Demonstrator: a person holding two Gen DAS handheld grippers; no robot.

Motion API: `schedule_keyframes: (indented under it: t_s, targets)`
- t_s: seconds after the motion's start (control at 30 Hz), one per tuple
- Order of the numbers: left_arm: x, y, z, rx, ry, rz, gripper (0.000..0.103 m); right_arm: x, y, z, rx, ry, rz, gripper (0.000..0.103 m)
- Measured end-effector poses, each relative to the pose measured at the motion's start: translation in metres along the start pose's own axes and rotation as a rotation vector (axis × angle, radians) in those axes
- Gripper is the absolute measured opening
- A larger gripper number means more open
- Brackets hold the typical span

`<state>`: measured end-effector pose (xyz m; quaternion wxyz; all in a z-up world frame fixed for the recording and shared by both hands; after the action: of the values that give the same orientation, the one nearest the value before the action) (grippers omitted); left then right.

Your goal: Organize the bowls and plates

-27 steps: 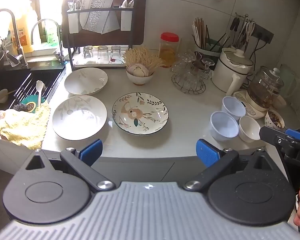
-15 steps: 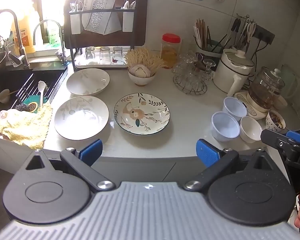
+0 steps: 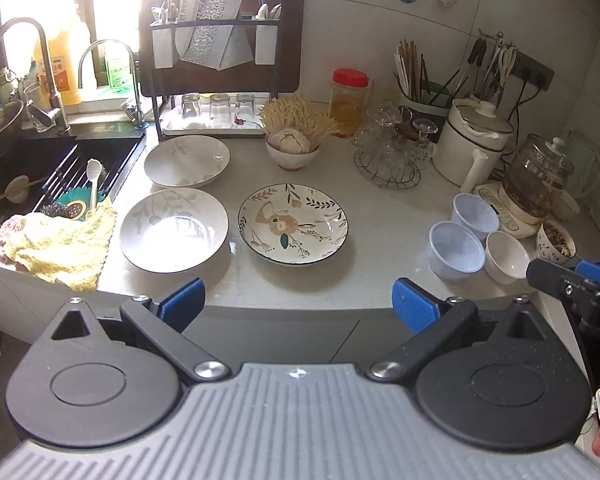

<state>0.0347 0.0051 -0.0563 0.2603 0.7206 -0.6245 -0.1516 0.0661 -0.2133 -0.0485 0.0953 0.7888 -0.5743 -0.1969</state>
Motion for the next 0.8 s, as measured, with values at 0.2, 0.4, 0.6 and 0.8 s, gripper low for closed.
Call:
schedule_keyframes:
  t_s: [0.2, 0.4, 0.6, 0.8]
  targets:
    - [-0.008, 0.005, 0.01, -0.009, 0.004, -0.01, 0.101, -0.004, 0.0, 0.002, -0.004, 0.002, -0.017, 0.103]
    - [-0.008, 0.007, 0.013, -0.004, -0.019, -0.006, 0.101, -0.004, 0.003, 0.003, 0.011, -0.005, -0.014, 0.103]
    - [-0.004, 0.007, 0.02, -0.014, -0.017, 0.013, 0.101, -0.01, 0.007, 0.005, 0.013, 0.012, -0.033, 0.103]
    - [-0.004, 0.01, 0.029, -0.021, -0.01, 0.018, 0.101, -0.015, 0.012, 0.01, 0.014, 0.018, -0.047, 0.103]
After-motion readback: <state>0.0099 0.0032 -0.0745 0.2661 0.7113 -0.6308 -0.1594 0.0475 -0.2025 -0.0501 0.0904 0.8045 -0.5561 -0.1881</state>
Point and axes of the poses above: each gripper's, at about its wrist camera, not at the fingertips, and y roughly against the way its jaws point, x to its right, z to its underside, the point moved 8 cm from there along -y, roughly the way its jaws point, and after that the axes turned 10 degrees about x, right-handed, at the moved point
